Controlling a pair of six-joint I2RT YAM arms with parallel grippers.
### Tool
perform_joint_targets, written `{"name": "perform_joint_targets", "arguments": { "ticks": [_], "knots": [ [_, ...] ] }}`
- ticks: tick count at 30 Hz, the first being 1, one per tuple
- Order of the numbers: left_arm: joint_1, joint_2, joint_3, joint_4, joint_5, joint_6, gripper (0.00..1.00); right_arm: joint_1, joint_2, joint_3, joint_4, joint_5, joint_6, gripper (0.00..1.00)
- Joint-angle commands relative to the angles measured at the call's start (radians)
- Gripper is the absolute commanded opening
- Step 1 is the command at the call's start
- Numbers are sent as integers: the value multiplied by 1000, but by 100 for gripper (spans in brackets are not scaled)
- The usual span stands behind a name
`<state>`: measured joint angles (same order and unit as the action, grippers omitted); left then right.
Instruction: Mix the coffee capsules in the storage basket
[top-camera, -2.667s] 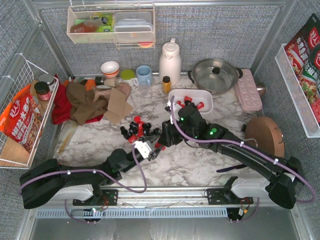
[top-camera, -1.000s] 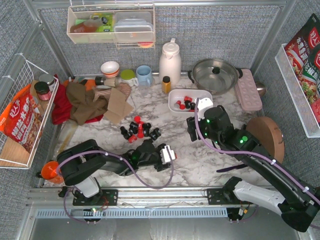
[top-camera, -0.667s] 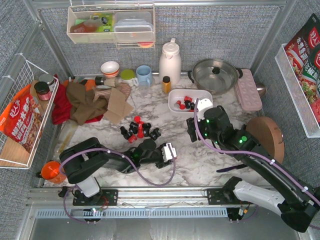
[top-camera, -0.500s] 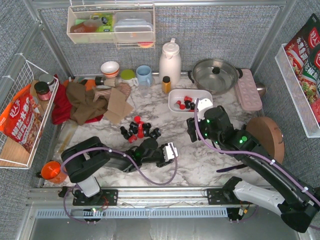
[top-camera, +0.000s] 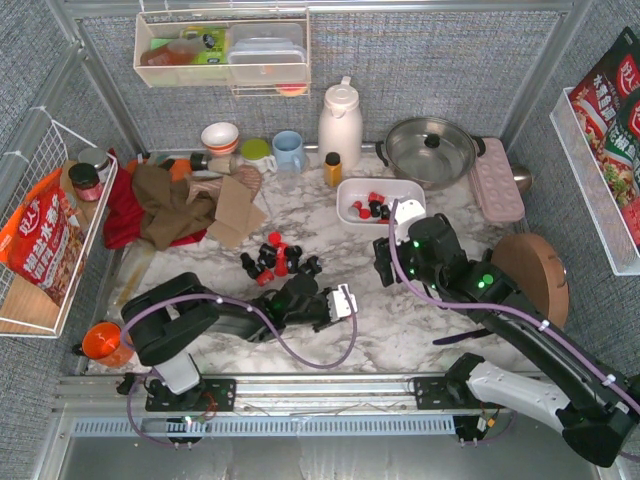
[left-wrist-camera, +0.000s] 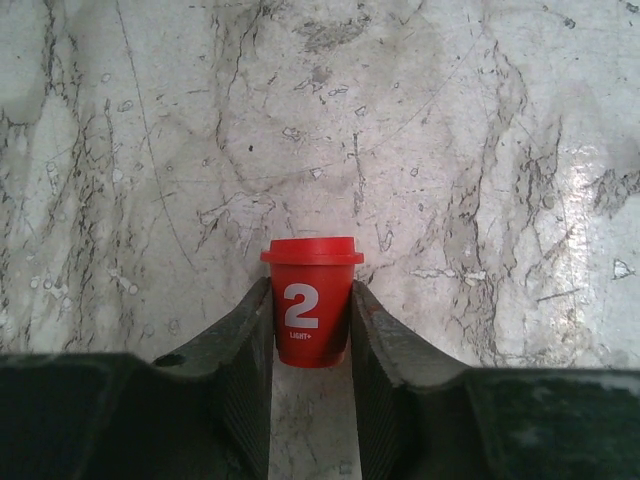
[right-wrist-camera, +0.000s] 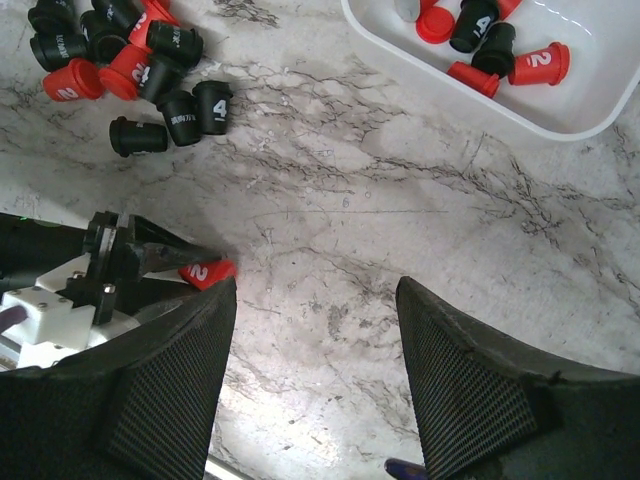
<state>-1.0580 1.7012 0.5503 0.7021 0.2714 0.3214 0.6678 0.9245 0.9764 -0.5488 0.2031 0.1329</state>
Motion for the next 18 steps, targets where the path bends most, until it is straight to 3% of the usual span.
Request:
{"name": "perform_joint_targets", "arguments": {
  "ticks": [1, 7, 14, 18],
  "knots": [
    [1, -40, -26, 47, -9, 10, 34, -2, 2, -1, 16, -13, 21, 70],
    [1, -137, -136, 300, -101, -33, 28, -1, 15, 4, 30, -70, 64, 70],
    [1, -190, -290, 798, -195, -65, 28, 0, 74, 12, 146, -281, 187, 75],
    [1, -229, -305, 880, -194, -63, 28, 3, 130, 58, 189, -353, 226, 77]
  ]
}}
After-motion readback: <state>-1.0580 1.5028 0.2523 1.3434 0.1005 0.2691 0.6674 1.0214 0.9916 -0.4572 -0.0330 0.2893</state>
